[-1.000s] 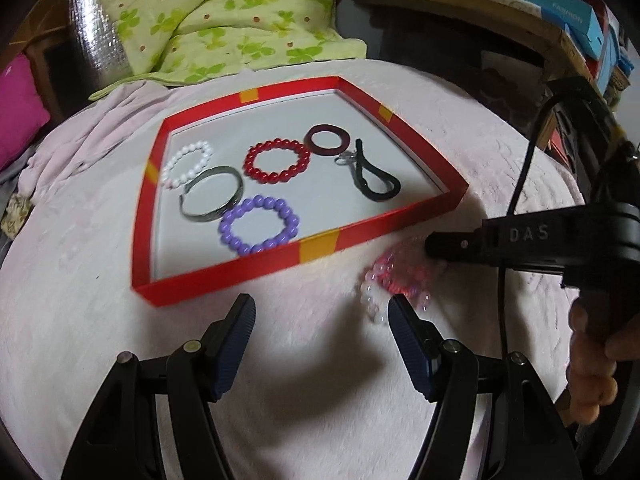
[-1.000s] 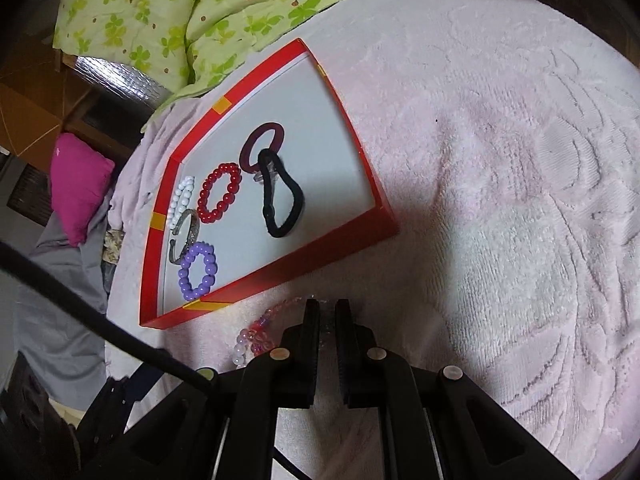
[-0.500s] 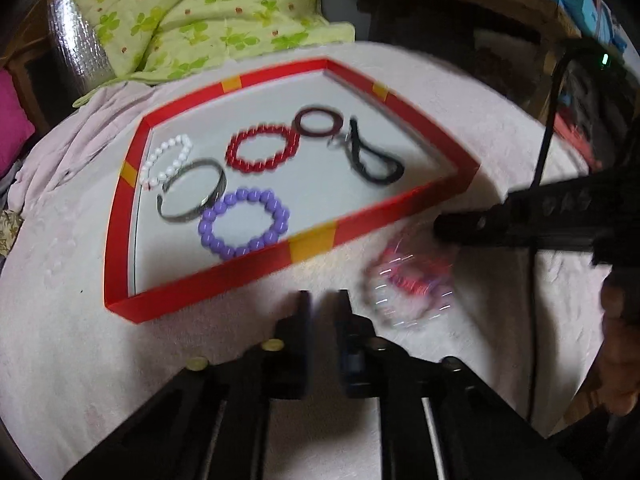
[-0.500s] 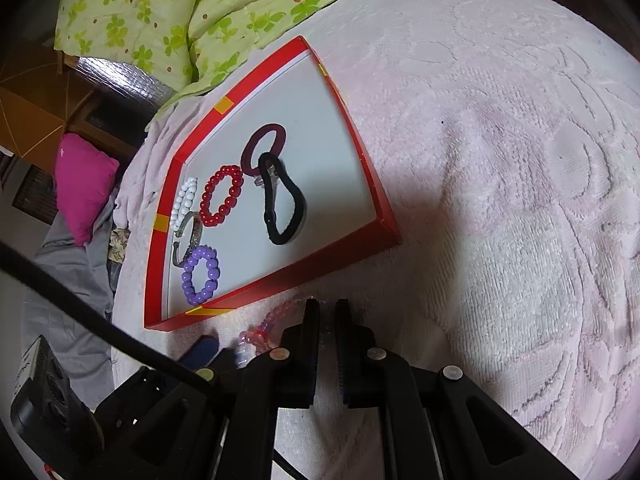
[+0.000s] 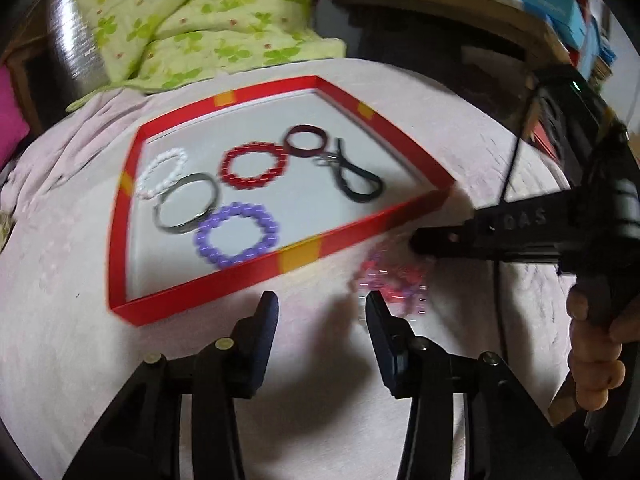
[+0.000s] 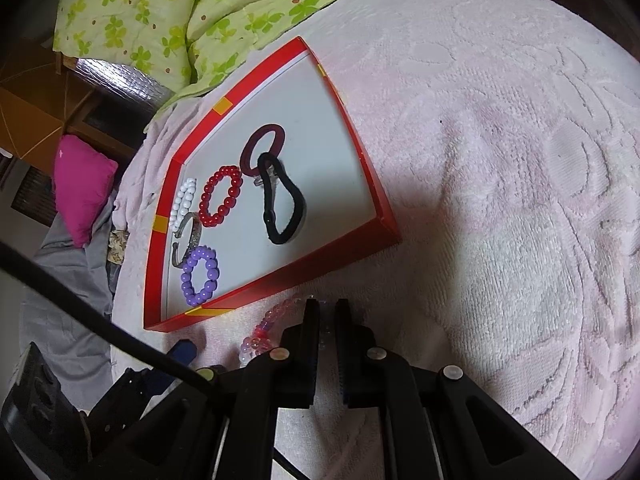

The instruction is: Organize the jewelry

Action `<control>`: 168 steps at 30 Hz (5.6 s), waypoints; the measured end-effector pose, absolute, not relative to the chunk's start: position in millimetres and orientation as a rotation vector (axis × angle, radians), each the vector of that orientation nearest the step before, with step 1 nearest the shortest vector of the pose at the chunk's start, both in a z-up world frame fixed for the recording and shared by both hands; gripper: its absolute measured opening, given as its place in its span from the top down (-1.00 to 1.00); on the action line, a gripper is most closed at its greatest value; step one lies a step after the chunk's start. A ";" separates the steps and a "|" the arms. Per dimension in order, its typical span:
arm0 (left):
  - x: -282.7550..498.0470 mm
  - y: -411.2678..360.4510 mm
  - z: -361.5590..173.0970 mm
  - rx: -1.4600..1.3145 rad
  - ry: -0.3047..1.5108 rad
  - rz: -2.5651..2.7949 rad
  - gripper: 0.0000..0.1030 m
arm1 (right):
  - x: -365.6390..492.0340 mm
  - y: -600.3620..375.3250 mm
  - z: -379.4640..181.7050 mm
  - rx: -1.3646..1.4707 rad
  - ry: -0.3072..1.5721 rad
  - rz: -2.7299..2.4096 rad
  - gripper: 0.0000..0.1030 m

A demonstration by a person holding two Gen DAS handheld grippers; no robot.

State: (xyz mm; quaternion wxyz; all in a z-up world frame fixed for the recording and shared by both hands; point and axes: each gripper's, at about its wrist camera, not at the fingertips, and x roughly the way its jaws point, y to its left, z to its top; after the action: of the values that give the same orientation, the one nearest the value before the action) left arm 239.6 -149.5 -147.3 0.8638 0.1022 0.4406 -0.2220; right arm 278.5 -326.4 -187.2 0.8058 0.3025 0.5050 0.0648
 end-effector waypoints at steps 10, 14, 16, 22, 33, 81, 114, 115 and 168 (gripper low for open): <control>238.5 -157.9 -161.2 0.288 0.936 -0.479 0.84 | 279.2 -331.9 -189.8 0.671 1.086 0.157 0.84; 235.4 -146.2 -159.7 0.278 0.942 -0.467 0.84 | 279.3 -332.9 -189.8 0.679 1.086 0.158 0.84; 233.4 -137.2 -159.5 0.270 0.950 -0.450 0.85 | 279.6 -333.2 -190.0 0.677 1.086 0.159 0.84; 229.4 -102.3 -158.8 0.231 0.968 -0.400 0.85 | 279.4 -331.9 -189.7 0.668 1.085 0.152 0.84; 229.7 -64.5 -155.8 0.142 1.000 -0.346 0.23 | 278.8 -317.9 -185.3 0.570 1.074 0.118 0.80; 219.0 -73.5 -140.6 0.131 0.921 -0.358 0.72 | 271.6 -291.3 -155.2 0.512 1.045 0.271 0.83; 229.6 -67.5 -164.2 0.196 0.960 -0.342 0.29 | 267.1 -252.8 -175.9 0.148 1.031 0.075 0.79; 229.6 -66.6 -164.4 0.193 0.960 -0.347 0.28 | 265.8 -254.1 -175.5 0.152 1.030 0.077 0.79; 241.5 -46.7 -164.4 0.054 0.966 -0.464 0.60 | 261.0 -274.3 -179.9 0.301 1.031 0.143 0.79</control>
State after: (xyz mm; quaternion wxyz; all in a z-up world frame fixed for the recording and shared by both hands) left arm 241.5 -46.7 -164.4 0.8595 0.0257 0.4601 -0.2212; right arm 261.0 -274.3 -179.9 0.8568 0.1432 0.4907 0.0681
